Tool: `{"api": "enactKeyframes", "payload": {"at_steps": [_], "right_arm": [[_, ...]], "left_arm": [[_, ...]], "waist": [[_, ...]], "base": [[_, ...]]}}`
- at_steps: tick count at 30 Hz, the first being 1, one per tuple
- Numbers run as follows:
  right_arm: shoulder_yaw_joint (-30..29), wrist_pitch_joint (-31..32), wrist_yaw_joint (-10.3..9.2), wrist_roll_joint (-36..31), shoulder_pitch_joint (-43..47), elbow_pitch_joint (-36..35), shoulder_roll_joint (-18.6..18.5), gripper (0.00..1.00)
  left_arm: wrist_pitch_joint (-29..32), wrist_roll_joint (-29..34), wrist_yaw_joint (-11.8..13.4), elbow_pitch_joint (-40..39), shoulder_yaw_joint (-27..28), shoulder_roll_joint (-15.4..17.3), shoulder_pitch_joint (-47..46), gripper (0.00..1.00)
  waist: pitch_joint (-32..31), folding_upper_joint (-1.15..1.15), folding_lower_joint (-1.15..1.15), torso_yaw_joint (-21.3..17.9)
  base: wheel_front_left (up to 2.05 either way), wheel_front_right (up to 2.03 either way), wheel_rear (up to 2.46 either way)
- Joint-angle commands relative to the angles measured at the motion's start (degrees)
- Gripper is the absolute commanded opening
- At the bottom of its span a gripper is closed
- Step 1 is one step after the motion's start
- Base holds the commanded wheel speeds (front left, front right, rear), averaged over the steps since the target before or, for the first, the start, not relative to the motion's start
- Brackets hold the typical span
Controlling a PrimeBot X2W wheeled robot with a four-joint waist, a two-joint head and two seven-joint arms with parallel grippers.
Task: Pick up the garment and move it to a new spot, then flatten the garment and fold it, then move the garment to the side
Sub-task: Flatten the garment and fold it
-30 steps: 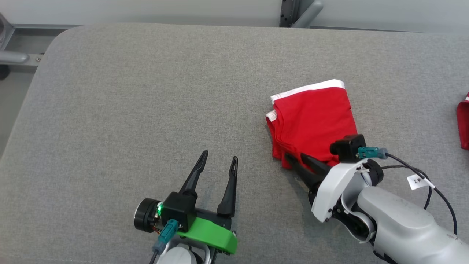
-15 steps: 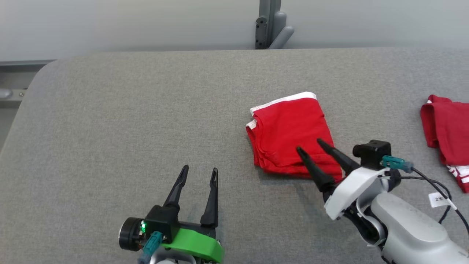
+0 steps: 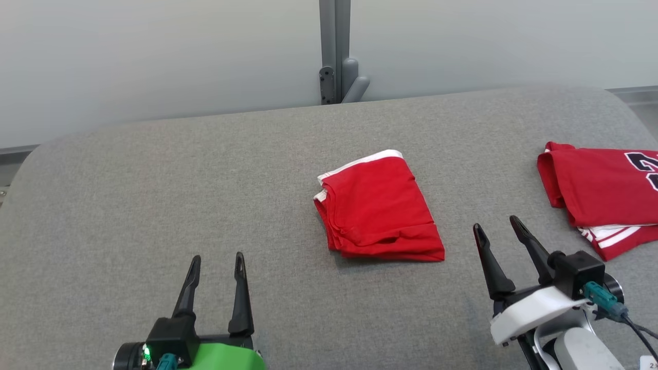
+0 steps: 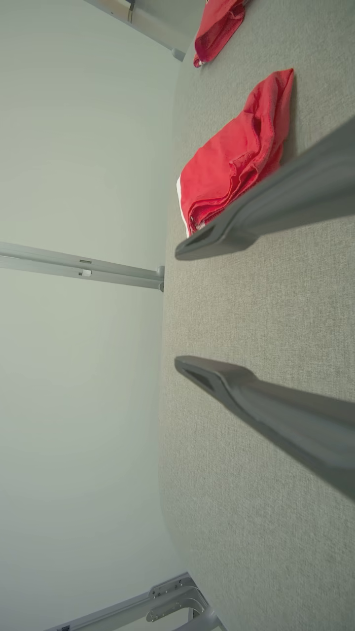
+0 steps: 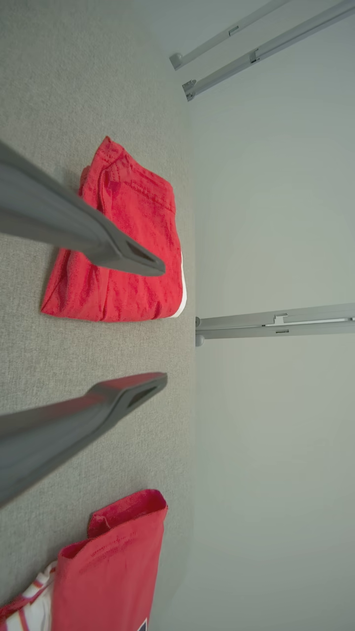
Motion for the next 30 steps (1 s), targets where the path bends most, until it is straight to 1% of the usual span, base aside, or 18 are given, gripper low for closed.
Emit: {"api": "enactKeyframes", "payload": {"at_steps": [1, 4, 9, 13, 30], "right_arm": [[-2.00, -0.16, -0.01, -2.91, 2.86, -1.84, 1.33, 1.00], [-3.26, -0.15, -0.01, -5.64, 5.74, -3.95, 2.53, 1.00], [-4.41, -0.16, -0.01, -7.01, 8.98, -5.39, 3.70, 1.00], [-5.14, -0.16, -0.01, -7.33, 10.78, -5.65, 4.21, 1.00], [-5.45, -0.16, -0.01, -7.01, 10.81, -4.98, 4.77, 1.00]], "left_arm": [[-0.12, 1.49, 0.28, -0.74, 1.22, 0.13, 2.11, 1.00], [-0.12, 2.72, 0.24, -1.70, 2.36, 0.13, 4.04, 1.00], [-0.12, 4.99, 0.02, -2.93, 3.21, 0.13, 6.06, 1.00], [-0.12, 5.51, -0.08, -3.07, 3.24, 0.13, 7.37, 1.00], [-0.12, 6.78, 0.05, -1.52, 2.02, 0.13, 6.59, 1.00]], "waist": [[-1.27, 0.00, 0.00, -1.25], [-1.82, 0.00, 0.00, -1.43], [-2.40, 0.00, 0.00, -1.43], [-2.67, 0.00, 0.00, -1.15], [-2.88, 0.00, 0.00, 1.06]], "base": [[0.00, 0.00, 0.00], [0.00, 0.00, 0.00], [0.00, 0.00, 0.00], [0.00, 0.00, 0.00], [0.00, 0.00, 0.00]]}}
